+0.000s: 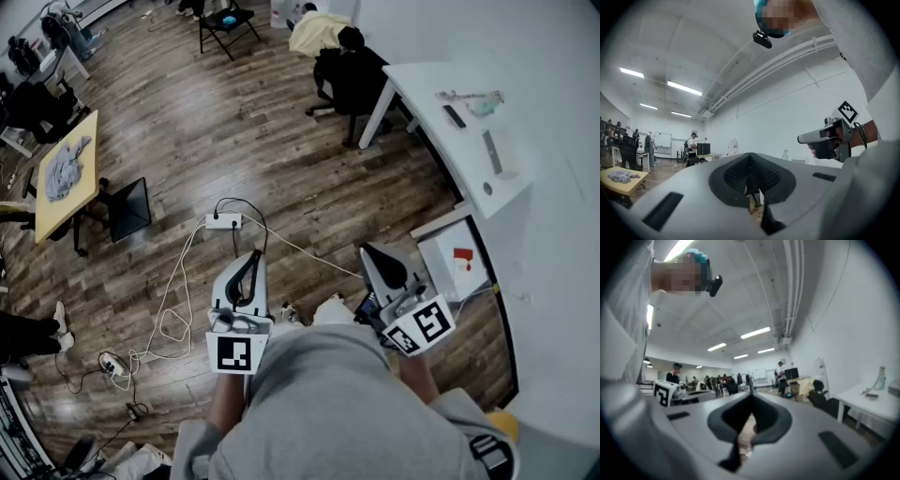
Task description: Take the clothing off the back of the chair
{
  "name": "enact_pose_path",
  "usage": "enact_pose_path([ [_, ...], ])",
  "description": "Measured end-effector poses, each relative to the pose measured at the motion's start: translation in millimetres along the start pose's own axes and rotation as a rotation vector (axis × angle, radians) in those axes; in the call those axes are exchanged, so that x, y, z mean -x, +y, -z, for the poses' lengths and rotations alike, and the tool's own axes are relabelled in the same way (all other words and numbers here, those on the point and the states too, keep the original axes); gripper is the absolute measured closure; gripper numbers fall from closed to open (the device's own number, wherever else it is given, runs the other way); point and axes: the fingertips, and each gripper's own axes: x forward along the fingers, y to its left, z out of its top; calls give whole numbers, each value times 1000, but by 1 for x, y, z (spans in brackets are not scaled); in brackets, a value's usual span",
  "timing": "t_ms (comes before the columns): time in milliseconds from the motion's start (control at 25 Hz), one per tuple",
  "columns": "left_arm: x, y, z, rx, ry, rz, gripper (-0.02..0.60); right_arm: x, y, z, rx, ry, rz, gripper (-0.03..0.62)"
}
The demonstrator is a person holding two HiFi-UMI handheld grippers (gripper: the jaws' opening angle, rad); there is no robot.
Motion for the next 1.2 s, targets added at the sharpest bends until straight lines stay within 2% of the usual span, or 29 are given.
enact_pose_path([
  [360,7,2,5,-26,-31,18,548,-4,17,8,11,-3,-13,562],
  [640,-3,-1,3,1,-45,44,548,-1,12,7,21,2,17,562],
  [1200,-8,9,11,11,-18,70,548,-3,9,15,13,17,63,562],
])
